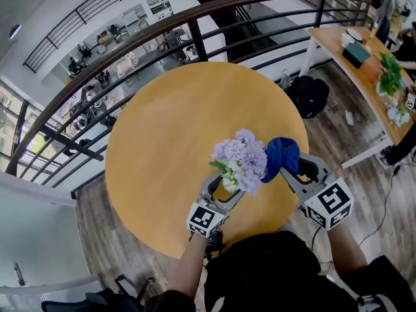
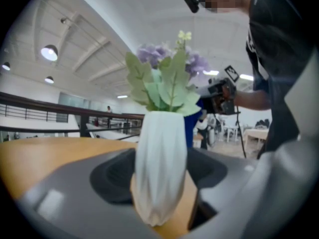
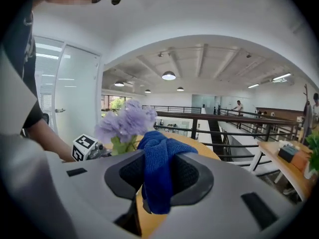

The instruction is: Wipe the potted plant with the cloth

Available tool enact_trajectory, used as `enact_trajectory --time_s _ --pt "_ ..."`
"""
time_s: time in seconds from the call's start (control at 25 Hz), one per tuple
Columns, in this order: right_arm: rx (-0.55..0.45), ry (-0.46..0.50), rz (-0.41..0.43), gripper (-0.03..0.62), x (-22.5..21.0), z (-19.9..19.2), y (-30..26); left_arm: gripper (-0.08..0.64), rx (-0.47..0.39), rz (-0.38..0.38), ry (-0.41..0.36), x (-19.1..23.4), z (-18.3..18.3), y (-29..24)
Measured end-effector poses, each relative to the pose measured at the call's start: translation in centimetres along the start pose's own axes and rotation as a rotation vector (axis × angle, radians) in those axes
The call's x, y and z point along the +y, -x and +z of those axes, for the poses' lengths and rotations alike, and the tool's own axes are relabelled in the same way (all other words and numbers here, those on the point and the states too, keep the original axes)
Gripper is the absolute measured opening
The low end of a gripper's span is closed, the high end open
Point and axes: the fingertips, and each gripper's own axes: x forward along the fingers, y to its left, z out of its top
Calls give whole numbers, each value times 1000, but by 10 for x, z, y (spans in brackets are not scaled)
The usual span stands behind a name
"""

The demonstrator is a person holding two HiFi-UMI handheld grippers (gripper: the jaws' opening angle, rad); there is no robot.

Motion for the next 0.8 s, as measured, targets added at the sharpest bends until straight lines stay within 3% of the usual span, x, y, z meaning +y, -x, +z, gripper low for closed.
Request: enact_trajectory --time_s 0.2,0.64,0.8 --pt "46 -27 -41 120 -11 -22 -2 314 0 0 -2 -1 0 -2" --pt "188 74 -190 120 -48 -55 -1 314 -3 5 2 0 0 -4" --pt "123 100 -203 120 -43 -27 14 314 -3 26 4 0 0 -1"
